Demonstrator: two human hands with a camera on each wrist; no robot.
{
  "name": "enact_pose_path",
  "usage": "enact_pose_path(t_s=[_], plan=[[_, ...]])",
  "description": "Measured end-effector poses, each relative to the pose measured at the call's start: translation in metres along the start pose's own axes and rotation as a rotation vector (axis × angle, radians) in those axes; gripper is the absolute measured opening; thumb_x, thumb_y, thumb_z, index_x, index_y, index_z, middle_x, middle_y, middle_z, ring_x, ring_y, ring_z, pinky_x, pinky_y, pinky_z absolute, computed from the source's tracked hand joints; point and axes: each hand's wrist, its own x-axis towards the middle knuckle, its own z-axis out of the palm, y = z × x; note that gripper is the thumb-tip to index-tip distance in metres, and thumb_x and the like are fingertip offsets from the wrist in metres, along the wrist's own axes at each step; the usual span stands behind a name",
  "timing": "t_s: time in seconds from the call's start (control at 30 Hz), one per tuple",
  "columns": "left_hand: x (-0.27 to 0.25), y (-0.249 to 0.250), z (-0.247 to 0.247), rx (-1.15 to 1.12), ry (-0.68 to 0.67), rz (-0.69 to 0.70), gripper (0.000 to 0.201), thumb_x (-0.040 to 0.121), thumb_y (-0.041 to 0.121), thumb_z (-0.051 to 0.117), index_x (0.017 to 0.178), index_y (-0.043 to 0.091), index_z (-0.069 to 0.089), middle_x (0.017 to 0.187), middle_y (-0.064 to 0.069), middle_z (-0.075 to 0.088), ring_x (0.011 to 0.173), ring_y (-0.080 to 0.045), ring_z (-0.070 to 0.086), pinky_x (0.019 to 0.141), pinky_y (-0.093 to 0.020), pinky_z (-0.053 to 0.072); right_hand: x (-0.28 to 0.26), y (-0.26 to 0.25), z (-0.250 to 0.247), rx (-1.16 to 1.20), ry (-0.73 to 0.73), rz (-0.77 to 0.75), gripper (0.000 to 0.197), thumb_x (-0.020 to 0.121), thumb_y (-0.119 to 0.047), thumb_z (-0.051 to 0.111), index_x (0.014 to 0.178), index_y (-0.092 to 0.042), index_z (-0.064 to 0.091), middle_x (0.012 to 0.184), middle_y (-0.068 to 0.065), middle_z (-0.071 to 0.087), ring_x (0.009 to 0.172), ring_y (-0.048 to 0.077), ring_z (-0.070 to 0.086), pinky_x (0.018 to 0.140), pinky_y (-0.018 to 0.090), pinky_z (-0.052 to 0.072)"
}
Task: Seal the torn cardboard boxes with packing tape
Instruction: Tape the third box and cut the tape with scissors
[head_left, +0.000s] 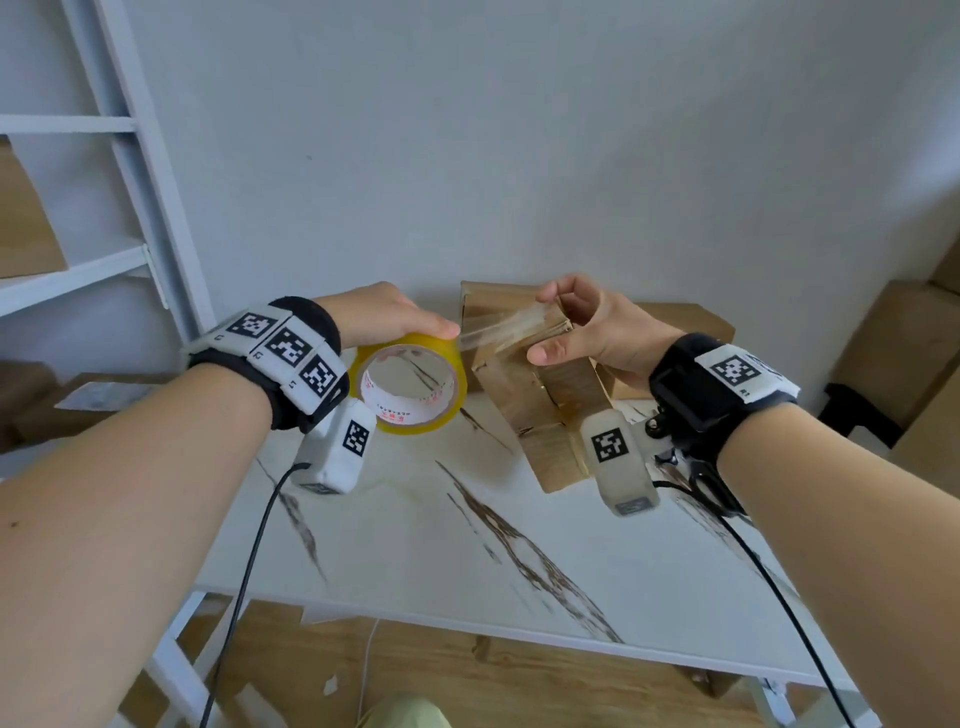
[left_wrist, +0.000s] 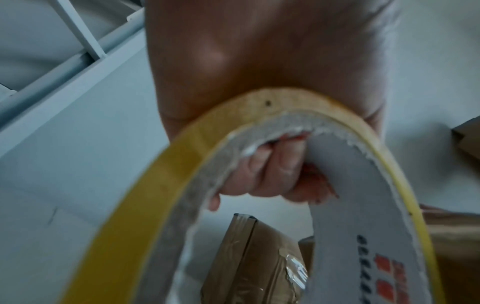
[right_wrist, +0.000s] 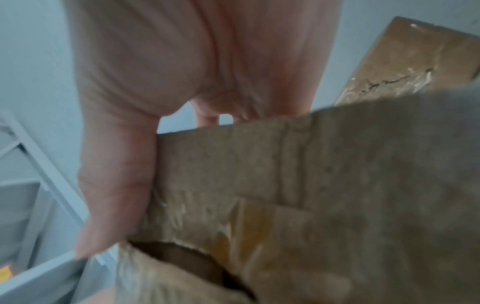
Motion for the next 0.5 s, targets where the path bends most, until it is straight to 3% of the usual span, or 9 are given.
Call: enact_pose_path(t_s=[0.13,0.23,0.37,0.43,0.5], plan=[[0.005,0.007,0.003,0.043,-0.018,-0.013,0.044,0.083,0.049,0.063,0.051,0.020,0.056,0.052,0.006,0.054,0.055,-0.014,0.051,0.062,-0.027,0.038,0.000,0.005,-0.003,0.077,-0.041,-0.010,0.066,0.047,-0.007,0.083,0.102,-0.022,0.050,0.105,0.007,0.055,0.097,0.022,0.057,0.098,0.040,0.046],[0.008,0.014,-0.001,0.059,-0.032,-0.029,0.041,0.083,0.048,0.064,0.052,0.021,0.058,0.051,0.007,0.056,0.056,-0.014,0.053,0.063,-0.027,0.039,0.001,0.011,-0.006,0.127,-0.043,-0.018,0.065,0.049,-0.003,0.079,0.105,-0.021,0.049,0.107,0.008,0.055,0.096,0.021,0.058,0.097,0.037,0.048],[0.013,0.018,0.009,0.048,-0.169,-0.108,0.037,0.084,0.046,0.063,0.062,0.016,0.065,0.051,0.005,0.060,0.055,-0.016,0.054,0.061,-0.025,0.042,0.002,0.016,-0.011,0.196,-0.044,-0.034,0.064,0.052,0.002,0.075,0.105,-0.019,0.047,0.105,0.007,0.055,0.091,0.019,0.059,0.084,0.028,0.052],[0.016,0.023,0.018,0.029,-0.185,-0.108,0.035,0.084,0.047,0.063,0.071,0.015,0.068,0.063,0.002,0.064,0.064,-0.018,0.058,0.068,-0.027,0.047,-0.001,0.019,-0.015,0.249,-0.020,-0.033,0.062,0.053,0.003,0.073,0.106,-0.018,0.047,0.103,0.006,0.056,0.089,0.018,0.061,0.076,0.025,0.056],[0.019,0.031,0.024,0.000,-0.173,-0.086,0.034,0.086,0.045,0.062,0.069,0.016,0.067,0.065,0.002,0.064,0.066,-0.017,0.059,0.070,-0.026,0.047,-0.006,0.024,-0.022,0.311,0.007,-0.020,0.067,0.055,0.005,0.071,0.112,-0.017,0.045,0.105,0.004,0.058,0.088,0.015,0.063,0.071,0.023,0.056]])
